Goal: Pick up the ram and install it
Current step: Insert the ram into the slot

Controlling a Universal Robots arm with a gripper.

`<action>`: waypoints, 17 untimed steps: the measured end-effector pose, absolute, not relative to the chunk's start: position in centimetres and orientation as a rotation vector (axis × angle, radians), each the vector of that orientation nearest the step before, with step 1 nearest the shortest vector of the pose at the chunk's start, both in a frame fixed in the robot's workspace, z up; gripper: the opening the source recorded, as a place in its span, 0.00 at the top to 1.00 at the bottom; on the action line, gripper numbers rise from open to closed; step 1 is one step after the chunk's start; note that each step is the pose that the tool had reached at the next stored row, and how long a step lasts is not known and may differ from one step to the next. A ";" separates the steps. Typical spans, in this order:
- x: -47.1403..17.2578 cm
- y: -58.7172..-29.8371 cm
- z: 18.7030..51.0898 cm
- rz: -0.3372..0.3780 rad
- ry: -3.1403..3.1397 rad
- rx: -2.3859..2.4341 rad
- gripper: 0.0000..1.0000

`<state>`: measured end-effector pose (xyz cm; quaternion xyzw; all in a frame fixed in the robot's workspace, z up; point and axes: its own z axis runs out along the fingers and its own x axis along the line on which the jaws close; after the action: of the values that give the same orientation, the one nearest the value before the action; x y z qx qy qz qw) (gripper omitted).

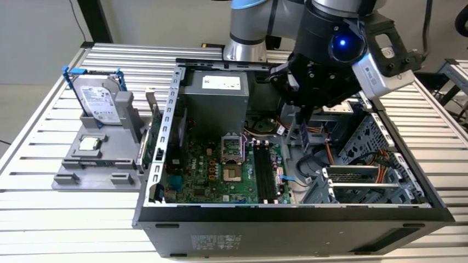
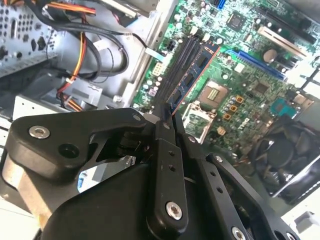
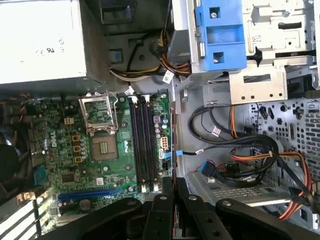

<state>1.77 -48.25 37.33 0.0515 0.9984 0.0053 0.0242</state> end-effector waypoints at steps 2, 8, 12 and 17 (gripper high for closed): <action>1.8 -48.2 37.3 0.016 3.104 0.132 1.00; 1.5 -48.2 36.3 0.016 3.109 0.087 1.00; 1.3 -48.1 35.6 0.013 3.107 0.127 1.00; 1.3 -48.1 34.7 0.012 3.104 0.182 1.00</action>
<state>1.31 -48.11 34.66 0.0586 0.9981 0.0038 0.0160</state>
